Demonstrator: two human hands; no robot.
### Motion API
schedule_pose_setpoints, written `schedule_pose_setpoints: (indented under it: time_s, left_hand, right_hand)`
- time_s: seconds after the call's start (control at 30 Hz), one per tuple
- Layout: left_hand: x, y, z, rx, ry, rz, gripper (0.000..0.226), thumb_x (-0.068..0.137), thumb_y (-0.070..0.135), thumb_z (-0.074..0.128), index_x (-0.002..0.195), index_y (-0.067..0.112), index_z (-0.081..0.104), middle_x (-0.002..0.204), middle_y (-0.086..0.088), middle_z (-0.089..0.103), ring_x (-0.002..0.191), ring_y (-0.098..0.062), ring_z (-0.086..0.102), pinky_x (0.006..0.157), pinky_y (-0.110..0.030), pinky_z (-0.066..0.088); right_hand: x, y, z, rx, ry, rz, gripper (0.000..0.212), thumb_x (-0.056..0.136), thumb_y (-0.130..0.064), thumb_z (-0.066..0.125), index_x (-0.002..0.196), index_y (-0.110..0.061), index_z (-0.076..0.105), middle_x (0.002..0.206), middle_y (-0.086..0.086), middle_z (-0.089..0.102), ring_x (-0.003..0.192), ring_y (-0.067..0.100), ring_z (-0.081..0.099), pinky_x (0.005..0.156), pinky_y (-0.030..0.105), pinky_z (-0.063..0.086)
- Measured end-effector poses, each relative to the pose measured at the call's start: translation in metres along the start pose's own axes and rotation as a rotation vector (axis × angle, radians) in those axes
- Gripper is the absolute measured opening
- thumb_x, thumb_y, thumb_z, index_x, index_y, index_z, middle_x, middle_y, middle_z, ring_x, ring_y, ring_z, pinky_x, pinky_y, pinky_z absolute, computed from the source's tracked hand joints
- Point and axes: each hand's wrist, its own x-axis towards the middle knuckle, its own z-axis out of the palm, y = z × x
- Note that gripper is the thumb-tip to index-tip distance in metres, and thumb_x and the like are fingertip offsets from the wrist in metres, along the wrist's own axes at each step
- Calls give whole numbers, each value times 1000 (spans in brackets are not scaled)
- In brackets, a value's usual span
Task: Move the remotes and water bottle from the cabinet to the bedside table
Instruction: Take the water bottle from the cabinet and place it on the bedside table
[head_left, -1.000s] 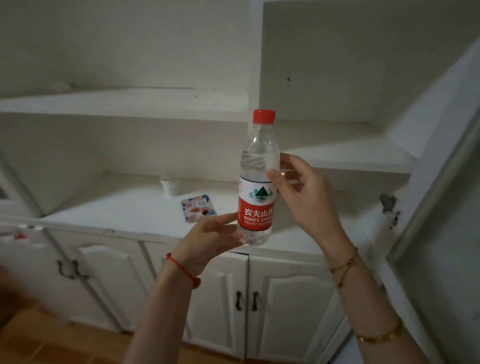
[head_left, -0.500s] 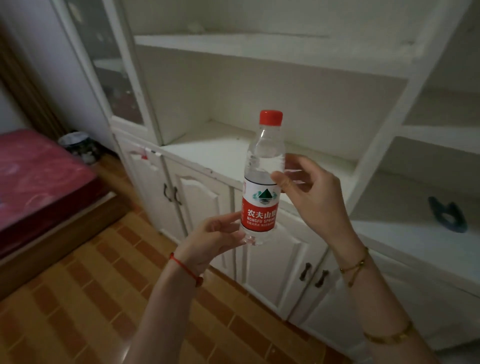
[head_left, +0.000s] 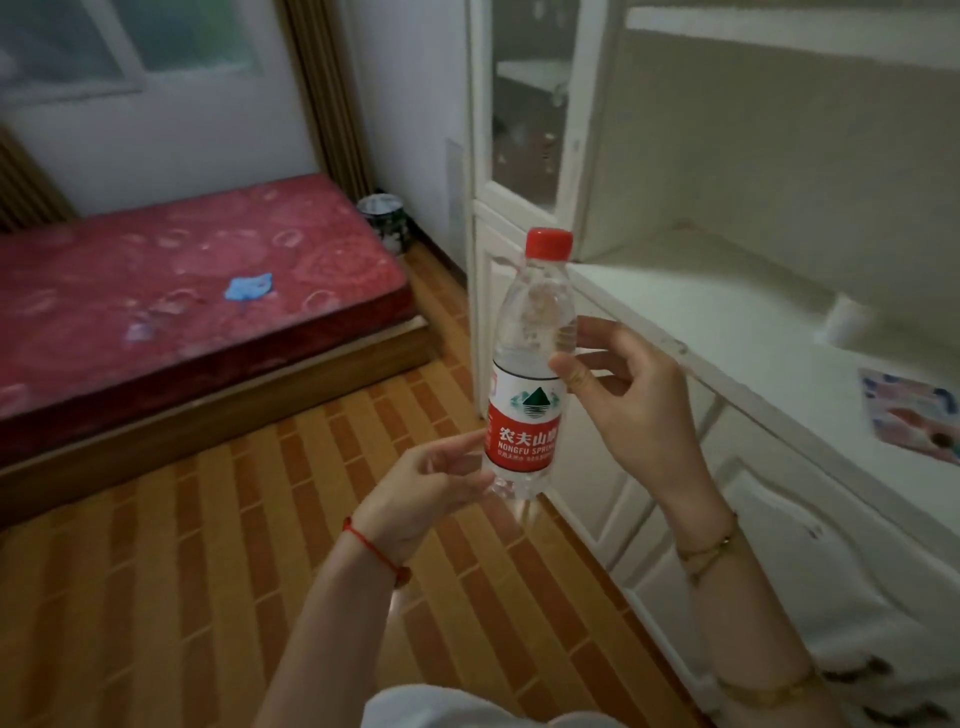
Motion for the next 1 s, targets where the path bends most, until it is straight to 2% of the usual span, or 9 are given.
schedule_pose_setpoints:
  time_s: [0.1,0.2,0.33,0.47,0.53,0.6,0.7,0.83,1.0]
  left_hand:
    - [-8,3,-42,-47,87,-10,48,87,-8,58,126,20,59,116,-11,72,114,-28,65,105,-43,46]
    - [-14,1,-81,-90,185,-22,52,87,-8,59,135,13,53,119,-11,70,116,-27,64,107,-44,45]
    - [-16,-1,-128,-149,322,-23,53,87,-9,58,136,11,52,120,-12,70,117,-27,64,104,-40,48]
    - [-12,1,-173,-175,442,-13,51,86,-6,61,131,16,57,116,-4,72,114,-19,65,102,-38,49]
    - [-4,4,-197,-198,511,-10,47,85,-6,62,124,21,61,111,2,74,111,-15,66,98,-34,51]
    - [6,8,-221,-230,571,-1,47,82,-5,64,120,23,61,110,3,74,109,-14,67,96,-34,52]
    - [22,19,-261,-285,666,15,47,82,-6,64,116,26,61,108,3,74,108,-14,67,95,-33,53]
    - [43,42,-321,-336,772,26,46,82,-7,64,113,27,63,114,0,73,113,-17,65,101,-36,50]
    - [59,64,-388,-410,907,57,45,82,-8,64,108,28,63,107,2,74,104,-13,69,89,-27,55]
  right_hand:
    - [22,-4,49,49,-82,-18,33,81,-42,68,112,-29,63,101,-19,70,89,-1,68,72,12,54]
    - [42,-6,96,85,-175,-39,39,81,-45,67,115,-26,64,103,-16,71,91,0,69,75,17,56]
    - [69,-5,156,125,-322,-85,37,82,-45,68,116,-31,63,105,-17,70,95,1,68,80,23,58]
    - [105,1,216,148,-445,-145,40,86,-43,68,120,-23,65,108,-14,71,101,3,67,86,31,58]
    - [126,5,247,149,-510,-168,41,87,-48,66,122,-28,63,111,-15,71,104,5,67,85,36,58]
    - [148,7,279,169,-563,-179,40,87,-49,67,122,-29,63,111,-15,70,104,5,67,85,36,58]
    - [185,4,330,237,-633,-215,38,87,-36,70,121,-19,65,109,-12,71,101,3,68,86,32,58]
    - [241,-7,400,291,-735,-253,36,87,-33,71,118,-17,66,106,-10,72,98,6,69,86,34,58]
    - [296,-21,492,336,-875,-326,35,88,-31,71,118,-16,66,107,-8,72,99,8,69,87,34,57]
